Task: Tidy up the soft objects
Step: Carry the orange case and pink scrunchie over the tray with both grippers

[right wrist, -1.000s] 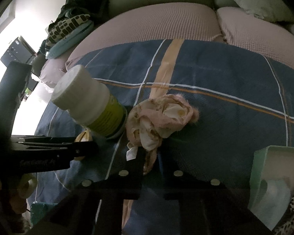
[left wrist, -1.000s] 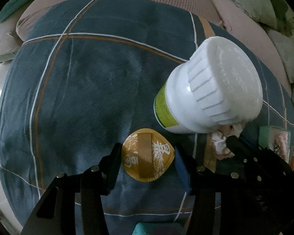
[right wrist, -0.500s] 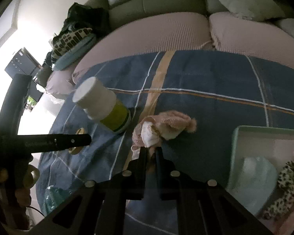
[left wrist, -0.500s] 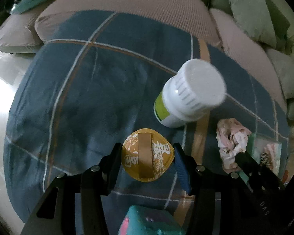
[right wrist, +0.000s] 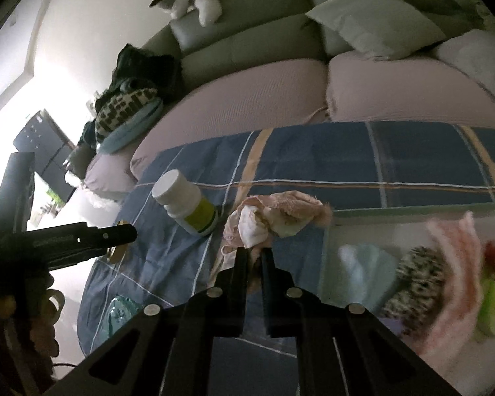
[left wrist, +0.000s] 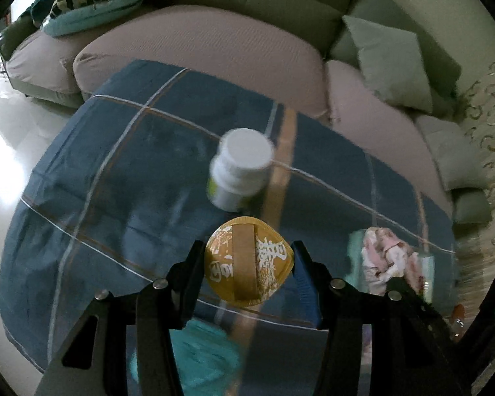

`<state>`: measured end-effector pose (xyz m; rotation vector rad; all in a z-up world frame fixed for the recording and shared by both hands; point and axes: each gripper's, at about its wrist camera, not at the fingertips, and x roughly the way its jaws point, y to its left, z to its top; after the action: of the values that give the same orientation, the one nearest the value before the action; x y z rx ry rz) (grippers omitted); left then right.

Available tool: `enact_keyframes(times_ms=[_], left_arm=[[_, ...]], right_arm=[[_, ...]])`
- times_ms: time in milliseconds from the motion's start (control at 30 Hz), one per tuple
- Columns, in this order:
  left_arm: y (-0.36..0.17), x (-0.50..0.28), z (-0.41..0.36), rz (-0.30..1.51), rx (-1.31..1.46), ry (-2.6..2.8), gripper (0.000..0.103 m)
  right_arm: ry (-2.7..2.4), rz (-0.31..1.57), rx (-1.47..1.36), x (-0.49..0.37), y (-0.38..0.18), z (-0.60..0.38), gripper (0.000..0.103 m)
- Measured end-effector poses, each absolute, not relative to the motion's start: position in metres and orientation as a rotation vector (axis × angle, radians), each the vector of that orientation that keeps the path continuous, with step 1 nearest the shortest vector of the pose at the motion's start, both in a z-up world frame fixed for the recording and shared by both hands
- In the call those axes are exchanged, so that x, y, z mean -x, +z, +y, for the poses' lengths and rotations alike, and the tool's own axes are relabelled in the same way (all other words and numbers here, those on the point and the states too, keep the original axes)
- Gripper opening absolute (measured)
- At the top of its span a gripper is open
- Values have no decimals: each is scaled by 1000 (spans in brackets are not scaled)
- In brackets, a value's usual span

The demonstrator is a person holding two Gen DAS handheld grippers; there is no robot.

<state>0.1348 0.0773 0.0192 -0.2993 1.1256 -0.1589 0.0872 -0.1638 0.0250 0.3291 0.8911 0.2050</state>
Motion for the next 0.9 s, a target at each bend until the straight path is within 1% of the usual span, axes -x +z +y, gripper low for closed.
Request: enact_keyframes(times_ms=[600,900], left_arm=[[33,-100,-34,1066,198,-308,53],[29,-87,-69,1065,131,-375,54]], right_arm=[[21,770,-347,-32,60,-236,8],[-71,745,-369,-18,61,-271,8]])
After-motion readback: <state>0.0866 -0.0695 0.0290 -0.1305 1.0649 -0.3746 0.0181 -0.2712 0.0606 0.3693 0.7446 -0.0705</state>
